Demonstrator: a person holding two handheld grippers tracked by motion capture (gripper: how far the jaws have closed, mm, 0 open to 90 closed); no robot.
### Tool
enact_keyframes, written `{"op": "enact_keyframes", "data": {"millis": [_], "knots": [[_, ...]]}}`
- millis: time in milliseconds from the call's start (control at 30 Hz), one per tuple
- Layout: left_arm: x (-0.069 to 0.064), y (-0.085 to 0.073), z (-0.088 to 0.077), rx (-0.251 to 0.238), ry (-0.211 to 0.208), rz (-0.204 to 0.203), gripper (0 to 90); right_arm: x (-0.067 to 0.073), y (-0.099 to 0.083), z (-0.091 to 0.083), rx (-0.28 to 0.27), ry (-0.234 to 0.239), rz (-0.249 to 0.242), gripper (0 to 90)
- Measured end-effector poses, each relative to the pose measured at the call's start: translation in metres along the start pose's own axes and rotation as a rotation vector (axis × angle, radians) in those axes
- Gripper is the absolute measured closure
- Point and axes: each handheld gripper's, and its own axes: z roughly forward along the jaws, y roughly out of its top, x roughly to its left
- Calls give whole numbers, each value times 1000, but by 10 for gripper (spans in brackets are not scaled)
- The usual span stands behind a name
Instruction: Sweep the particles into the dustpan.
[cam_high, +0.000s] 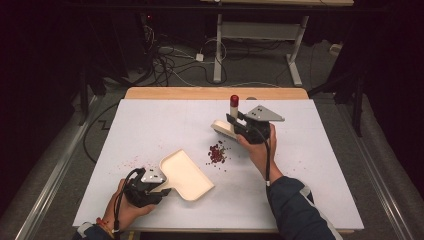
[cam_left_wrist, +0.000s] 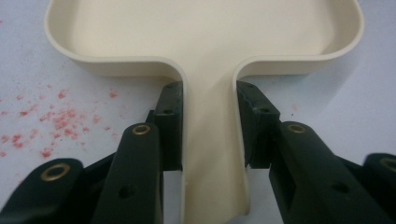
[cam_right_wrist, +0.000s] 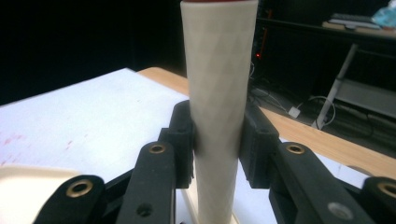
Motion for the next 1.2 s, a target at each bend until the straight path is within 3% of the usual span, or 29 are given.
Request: {"op": "enact_keyframes", "data": {"millis": [33, 167, 367, 467, 567, 767, 1200], "knots": [[0, 1, 1, 0, 0, -4, 641, 4, -1, -2, -2, 7, -15, 698], [-7, 7, 5, 20, 13, -29, 641, 14, -6, -11, -28, 60, 20, 697], [-15, 15, 7, 35, 34, -47, 641, 25, -7, -19, -17, 53, 16, 696], [-19, 19, 9, 35, 47, -57, 641, 35, -7, -24, -15, 89, 26, 696], [-22, 24, 12, 42, 53, -64, 640, 47, -7, -27, -3, 87, -6, 695], [-25, 30, 20, 65, 65, -69, 640, 62, -7, -32, 12, 92, -25, 693], [-29, 43, 33, 93, 67, -78, 639, 79, -9, -44, 40, 98, -31, 686]]}}
